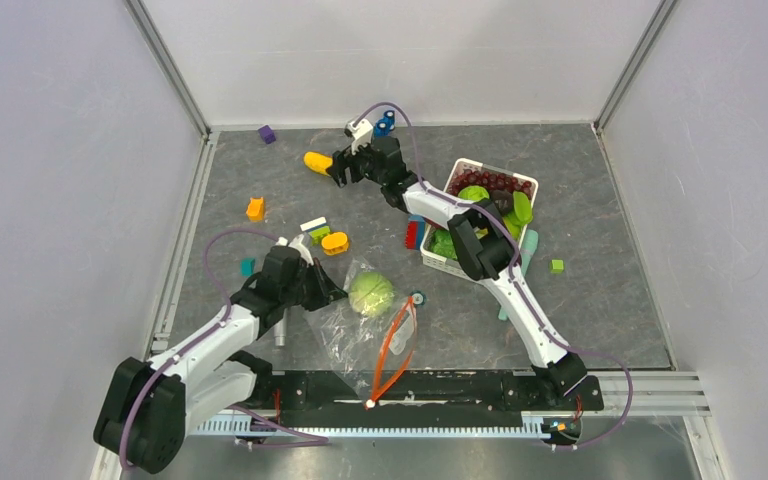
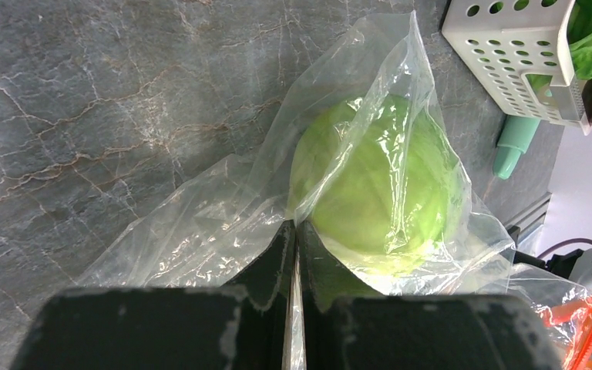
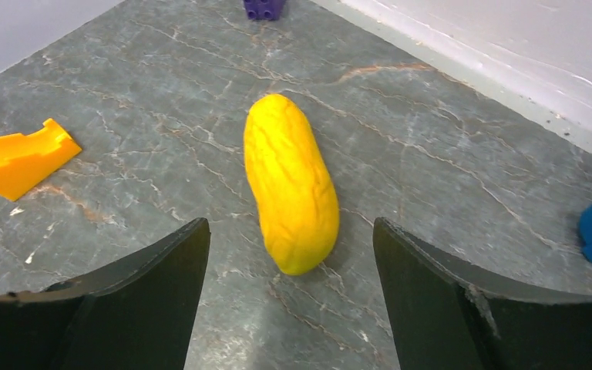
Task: Open the zip-top bag and remove the fake food
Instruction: Adjust the fake fruit at the center of the board, then pick up the fake vegetable from the zipper food storage bag.
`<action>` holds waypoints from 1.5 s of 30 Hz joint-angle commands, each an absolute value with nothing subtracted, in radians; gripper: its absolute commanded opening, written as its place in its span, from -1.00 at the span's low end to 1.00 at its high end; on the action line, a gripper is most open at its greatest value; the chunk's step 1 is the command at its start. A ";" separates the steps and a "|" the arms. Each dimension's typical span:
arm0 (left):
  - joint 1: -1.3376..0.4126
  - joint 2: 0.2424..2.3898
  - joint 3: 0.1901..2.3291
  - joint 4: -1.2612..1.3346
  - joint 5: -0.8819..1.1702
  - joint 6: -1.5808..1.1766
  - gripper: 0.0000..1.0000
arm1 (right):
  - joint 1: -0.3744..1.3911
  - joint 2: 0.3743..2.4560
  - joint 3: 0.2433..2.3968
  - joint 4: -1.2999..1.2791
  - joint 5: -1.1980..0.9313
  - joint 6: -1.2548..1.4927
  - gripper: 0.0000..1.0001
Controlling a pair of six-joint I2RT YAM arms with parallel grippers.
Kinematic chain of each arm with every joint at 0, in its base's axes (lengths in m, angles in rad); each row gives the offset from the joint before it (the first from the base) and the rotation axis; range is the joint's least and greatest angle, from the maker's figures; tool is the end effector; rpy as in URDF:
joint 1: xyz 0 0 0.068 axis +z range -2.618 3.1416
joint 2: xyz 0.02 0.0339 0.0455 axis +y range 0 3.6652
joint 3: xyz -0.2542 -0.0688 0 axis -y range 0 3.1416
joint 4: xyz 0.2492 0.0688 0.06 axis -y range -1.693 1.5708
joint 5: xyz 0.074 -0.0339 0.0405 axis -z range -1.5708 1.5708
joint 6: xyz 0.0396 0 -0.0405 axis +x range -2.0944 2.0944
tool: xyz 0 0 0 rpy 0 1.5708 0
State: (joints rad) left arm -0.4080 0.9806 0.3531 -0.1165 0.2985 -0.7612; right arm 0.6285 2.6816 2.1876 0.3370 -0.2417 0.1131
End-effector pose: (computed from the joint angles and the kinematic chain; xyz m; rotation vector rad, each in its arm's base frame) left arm 0.1769 -0.0892 0.1512 -0.2722 2.4481 -0.9032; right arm 0.4852 0.3644 0.1434 -0.6299 1.6680 0.7496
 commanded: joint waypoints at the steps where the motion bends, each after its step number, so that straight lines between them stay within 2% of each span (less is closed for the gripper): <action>1: -0.409 0.992 0.351 -0.075 0.326 -0.779 -0.82 | 0.621 2.631 2.141 0.404 -0.223 0.097 0.65; 6: -0.408 0.986 0.385 -0.112 0.308 -0.754 -0.67 | 0.622 2.501 2.035 0.448 -0.214 0.073 0.68; 9: -0.408 0.980 0.413 -0.146 0.290 -0.738 -0.66 | 0.623 2.390 1.994 0.451 -0.206 0.051 0.75; 14: -0.409 0.946 0.432 -0.192 0.240 -0.737 -0.85 | 0.624 2.132 1.857 0.401 -0.140 0.054 0.74; 18: -0.408 0.896 0.430 -0.225 0.223 -0.759 -0.95 | 0.623 1.910 1.700 0.268 -0.093 0.092 0.60; 22: -0.409 0.827 0.430 -0.266 0.210 -0.771 -0.96 | 0.626 1.653 1.465 0.140 -0.078 0.144 0.26; 23: -0.409 0.815 0.433 -0.273 0.208 -0.772 -0.96 | 0.627 1.598 1.419 0.112 -0.084 0.154 0.31; 33: -0.416 0.758 0.555 -0.367 0.234 -0.759 -0.96 | 0.649 0.966 0.858 -0.104 -0.130 0.289 -0.49; 40: -0.457 0.765 0.627 -0.383 0.239 -0.781 -0.95 | 0.651 0.721 0.648 -0.300 -0.314 0.355 -0.72; 45: -0.529 0.773 0.661 -0.383 0.194 -0.800 -0.96 | 0.650 0.626 0.487 -0.236 -0.457 0.413 -0.79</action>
